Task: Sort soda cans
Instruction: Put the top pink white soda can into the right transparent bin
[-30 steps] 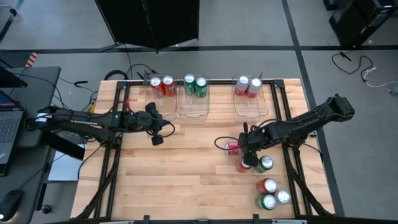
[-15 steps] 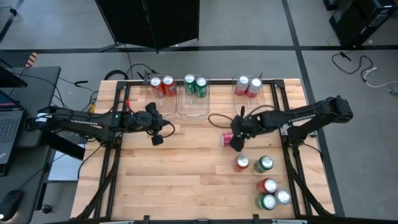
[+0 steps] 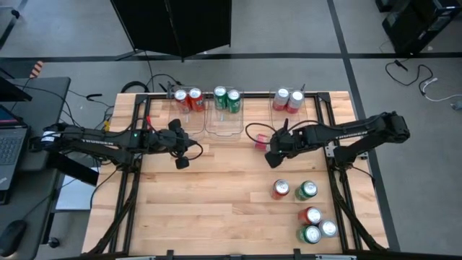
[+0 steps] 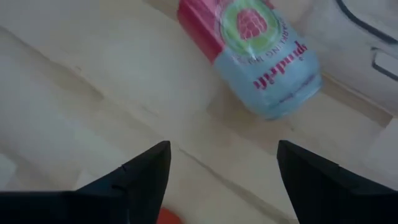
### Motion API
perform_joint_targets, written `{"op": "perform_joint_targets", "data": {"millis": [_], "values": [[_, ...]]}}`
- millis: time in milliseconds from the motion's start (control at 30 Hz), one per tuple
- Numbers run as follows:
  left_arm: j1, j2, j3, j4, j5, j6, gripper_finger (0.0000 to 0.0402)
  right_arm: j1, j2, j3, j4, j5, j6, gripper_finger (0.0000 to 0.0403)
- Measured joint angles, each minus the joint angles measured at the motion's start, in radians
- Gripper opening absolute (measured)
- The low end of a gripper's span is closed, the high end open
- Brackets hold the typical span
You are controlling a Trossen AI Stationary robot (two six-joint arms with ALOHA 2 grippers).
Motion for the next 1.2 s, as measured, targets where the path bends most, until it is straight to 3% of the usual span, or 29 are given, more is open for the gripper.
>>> {"op": "perform_joint_targets", "data": {"millis": [300,433,967,1100,1200], "values": [[0.0,0.0,0.0,0.005,0.0,0.022,0.0001,0.003,0.0,-0.02,0.078,0.142,-0.474,0.0297],[0.0,0.0,0.0,0.002,0.0,0.022,0.0001,-0.021,0.0,-0.053,0.121,0.118,-0.601,0.03],[0.0,0.0,0.0,0.002,0.0,0.021,0.0001,-0.084,0.0,-0.206,0.27,0.096,-0.704,0.03],[0.0,0.0,0.0,0.002,0.0,0.021,0.0001,-0.059,-0.001,-0.203,0.297,0.035,-0.675,0.03],[0.0,0.0,0.0,0.002,0.0,0.021,0.0001,-0.036,-0.001,-0.186,0.3,0.081,-0.618,0.03]]}}
